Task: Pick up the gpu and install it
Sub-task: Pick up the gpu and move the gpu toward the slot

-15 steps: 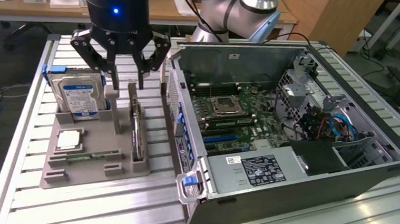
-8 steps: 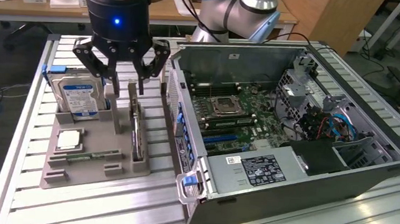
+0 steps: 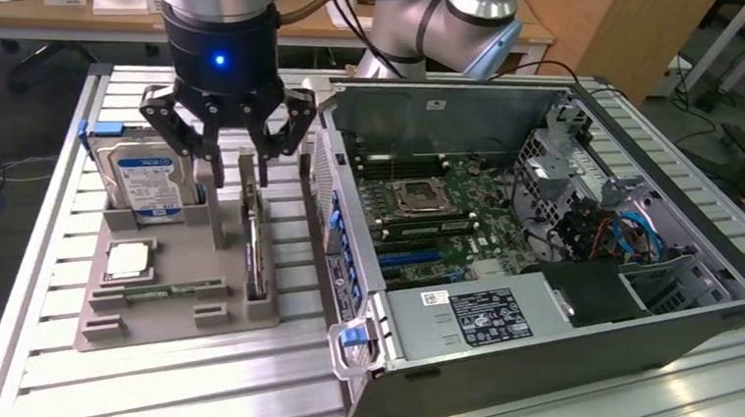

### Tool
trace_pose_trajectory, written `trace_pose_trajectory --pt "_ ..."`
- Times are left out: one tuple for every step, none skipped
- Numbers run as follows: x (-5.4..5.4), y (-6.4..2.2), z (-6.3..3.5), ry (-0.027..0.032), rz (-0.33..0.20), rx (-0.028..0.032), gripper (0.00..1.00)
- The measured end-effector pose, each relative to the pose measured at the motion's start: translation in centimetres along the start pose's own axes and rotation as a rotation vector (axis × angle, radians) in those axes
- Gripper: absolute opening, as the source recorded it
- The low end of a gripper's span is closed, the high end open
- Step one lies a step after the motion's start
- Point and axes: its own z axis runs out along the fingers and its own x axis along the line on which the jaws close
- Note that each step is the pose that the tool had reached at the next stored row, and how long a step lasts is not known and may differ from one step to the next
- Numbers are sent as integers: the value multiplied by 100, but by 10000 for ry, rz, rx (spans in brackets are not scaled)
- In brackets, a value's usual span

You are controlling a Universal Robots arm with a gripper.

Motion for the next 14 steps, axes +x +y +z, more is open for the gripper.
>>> trace_pose_trajectory --pt "0 -1 16 -1 0 -1 47" --pt "1 -1 29 0 0 0 47" --pt "1 -2 40 1 0 1 47" --pt "1 -2 52 0 0 0 47" --pt "2 -3 64 1 0 1 47" --pt "2 -3 75 0 0 0 47" --pt "2 -4 87 0 0 0 47" --pt "2 -4 97 -1 0 0 47" --pt "2 -4 101 0 0 1 47" --pt "3 -4 101 2 0 2 47" --pt "2 -4 101 2 0 2 47" --pt "3 -4 102 1 0 2 47" --pt "3 -4 102 0 0 1 47" --pt "3 -4 103 0 1 0 47"
